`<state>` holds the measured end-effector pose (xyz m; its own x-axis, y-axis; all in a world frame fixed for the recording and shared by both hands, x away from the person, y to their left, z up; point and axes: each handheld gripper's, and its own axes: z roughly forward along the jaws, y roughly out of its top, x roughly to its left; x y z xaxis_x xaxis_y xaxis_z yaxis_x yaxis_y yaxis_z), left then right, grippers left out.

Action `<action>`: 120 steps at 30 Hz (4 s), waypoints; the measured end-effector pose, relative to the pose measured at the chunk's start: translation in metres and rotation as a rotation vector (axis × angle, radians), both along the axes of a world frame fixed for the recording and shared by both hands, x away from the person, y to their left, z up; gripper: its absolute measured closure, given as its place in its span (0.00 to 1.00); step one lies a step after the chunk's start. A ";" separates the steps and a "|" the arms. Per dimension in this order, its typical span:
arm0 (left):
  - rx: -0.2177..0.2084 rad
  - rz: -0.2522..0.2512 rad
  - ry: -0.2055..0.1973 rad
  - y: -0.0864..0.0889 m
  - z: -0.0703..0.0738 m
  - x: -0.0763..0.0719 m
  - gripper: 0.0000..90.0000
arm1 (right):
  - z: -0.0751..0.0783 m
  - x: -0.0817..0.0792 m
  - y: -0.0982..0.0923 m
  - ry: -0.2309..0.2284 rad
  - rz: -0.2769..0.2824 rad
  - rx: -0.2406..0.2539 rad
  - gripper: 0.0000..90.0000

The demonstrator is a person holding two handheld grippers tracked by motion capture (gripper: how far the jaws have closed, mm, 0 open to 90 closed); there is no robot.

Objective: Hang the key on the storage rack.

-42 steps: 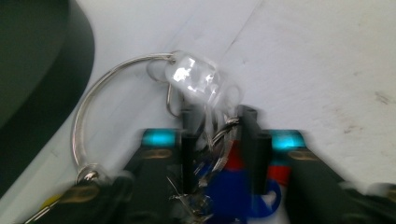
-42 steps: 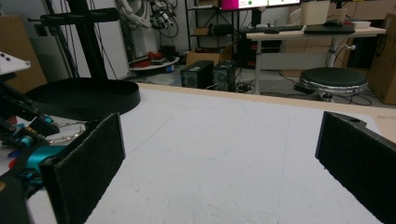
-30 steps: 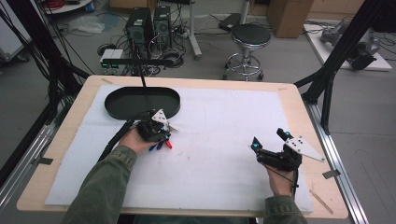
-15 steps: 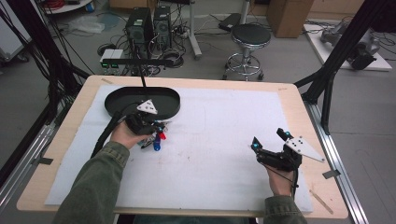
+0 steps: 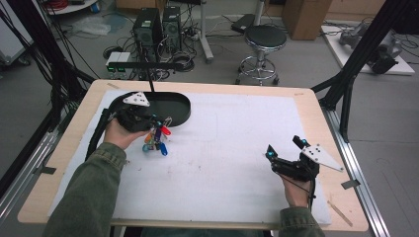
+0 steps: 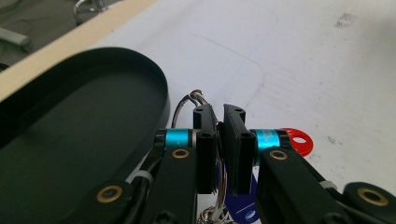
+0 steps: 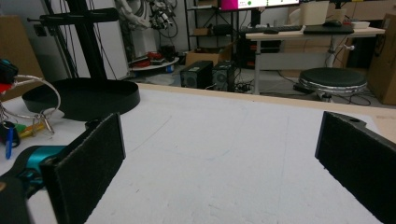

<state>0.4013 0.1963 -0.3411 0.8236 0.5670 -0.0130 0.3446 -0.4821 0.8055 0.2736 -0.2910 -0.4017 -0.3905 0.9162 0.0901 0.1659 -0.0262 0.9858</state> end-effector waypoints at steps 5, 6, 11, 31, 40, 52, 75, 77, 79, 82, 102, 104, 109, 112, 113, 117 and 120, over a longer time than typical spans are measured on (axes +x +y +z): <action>-0.038 0.011 -0.014 0.009 0.007 0.002 0.93 | 0.000 -0.001 0.000 0.002 -0.002 0.002 0.01; -0.029 0.011 -0.015 0.009 0.008 0.002 0.93 | 0.000 -0.001 0.000 0.003 0.000 0.003 0.01; -0.022 -0.002 -0.036 0.009 0.023 0.005 0.93 | 0.000 0.000 0.000 0.002 -0.001 -0.002 0.01; -0.065 0.023 -0.110 0.026 0.077 0.027 0.93 | 0.000 0.000 -0.001 0.004 -0.003 0.006 0.01; -0.067 0.046 -0.118 0.028 0.083 0.041 0.93 | -0.001 0.001 -0.001 0.016 0.004 0.018 0.01; -0.077 0.082 -0.149 0.038 0.080 0.065 0.93 | -0.003 0.003 -0.001 0.042 0.020 0.019 0.01; -0.076 0.162 -0.180 0.033 0.078 0.107 0.93 | -0.004 0.003 -0.004 0.043 0.016 0.017 0.01; -0.069 0.170 -0.180 0.032 0.077 0.109 0.93 | -0.004 0.003 -0.005 0.042 0.015 0.020 0.01; -0.059 0.179 -0.172 0.033 0.075 0.112 0.93 | -0.004 0.003 -0.005 0.036 0.015 0.018 0.01; -0.027 0.195 -0.147 0.035 0.071 0.115 0.93 | -0.003 0.002 -0.005 0.041 0.015 0.023 0.01; -0.044 0.249 -0.075 0.035 0.066 0.111 0.78 | -0.004 0.003 -0.004 0.035 0.019 0.017 0.01; -0.098 0.231 -0.053 0.037 0.069 0.110 0.74 | -0.004 0.002 -0.004 0.041 0.018 0.022 0.01; -0.130 0.218 -0.011 0.041 0.072 0.106 0.62 | -0.003 0.002 -0.005 0.038 0.020 0.032 0.01; -0.162 0.215 0.009 0.041 0.072 0.104 0.52 | -0.003 0.001 -0.005 0.038 0.019 0.033 0.01; -0.170 0.216 0.012 0.041 0.072 0.103 0.47 | -0.003 0.001 -0.005 0.037 0.019 0.034 0.01; -0.142 0.215 0.019 0.039 0.072 0.099 0.33 | -0.003 0.001 -0.006 0.032 0.013 0.034 0.01; -0.133 0.224 0.007 0.036 0.075 0.096 0.26 | -0.003 0.001 -0.006 0.028 0.008 0.032 0.01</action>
<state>0.4969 0.2327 -0.2666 0.6776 0.7280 -0.1045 0.4361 -0.2833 0.8541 0.2743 -0.2975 -0.4043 -0.3944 0.9097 0.1302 0.1935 -0.0563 0.9795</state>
